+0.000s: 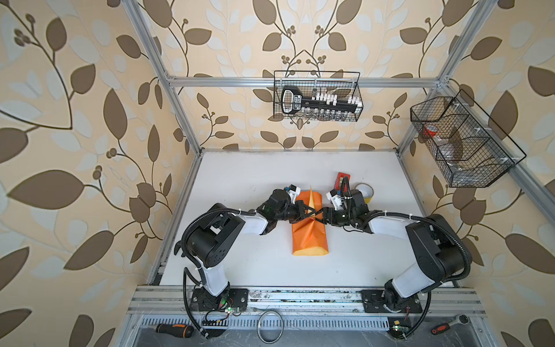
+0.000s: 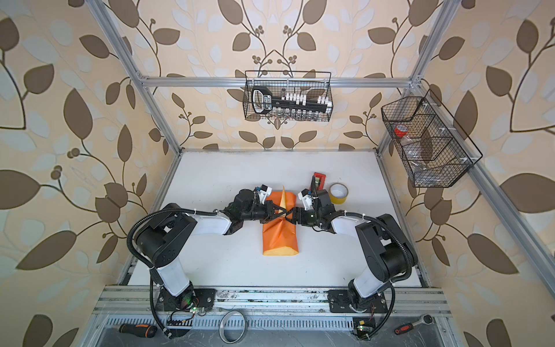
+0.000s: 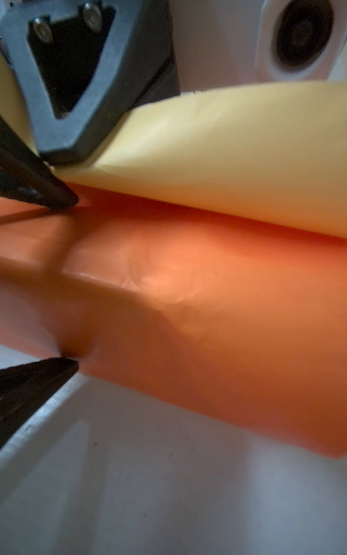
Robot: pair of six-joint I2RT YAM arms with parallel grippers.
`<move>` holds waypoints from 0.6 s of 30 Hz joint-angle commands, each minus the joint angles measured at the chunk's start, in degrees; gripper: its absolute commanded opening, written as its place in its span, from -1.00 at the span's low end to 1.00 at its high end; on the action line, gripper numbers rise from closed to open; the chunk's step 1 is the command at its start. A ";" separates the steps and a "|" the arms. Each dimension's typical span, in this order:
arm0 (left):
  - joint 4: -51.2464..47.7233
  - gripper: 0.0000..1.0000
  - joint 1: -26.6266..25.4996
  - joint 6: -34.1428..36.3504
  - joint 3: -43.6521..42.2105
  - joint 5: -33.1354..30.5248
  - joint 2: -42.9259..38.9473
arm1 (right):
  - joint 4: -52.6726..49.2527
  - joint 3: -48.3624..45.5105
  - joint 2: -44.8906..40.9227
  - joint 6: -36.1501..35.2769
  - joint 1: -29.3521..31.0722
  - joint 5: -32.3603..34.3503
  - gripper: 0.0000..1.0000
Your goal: Wrap the gift box in paper
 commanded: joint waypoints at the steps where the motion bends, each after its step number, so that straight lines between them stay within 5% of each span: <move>1: 1.26 -1.00 -1.03 0.79 -2.66 0.44 4.30 | -10.54 -1.49 3.29 -2.02 1.16 8.09 0.58; 18: 1.71 -0.59 -1.08 1.81 -6.83 -1.32 7.31 | -12.43 -0.20 2.07 -2.43 1.33 8.78 0.58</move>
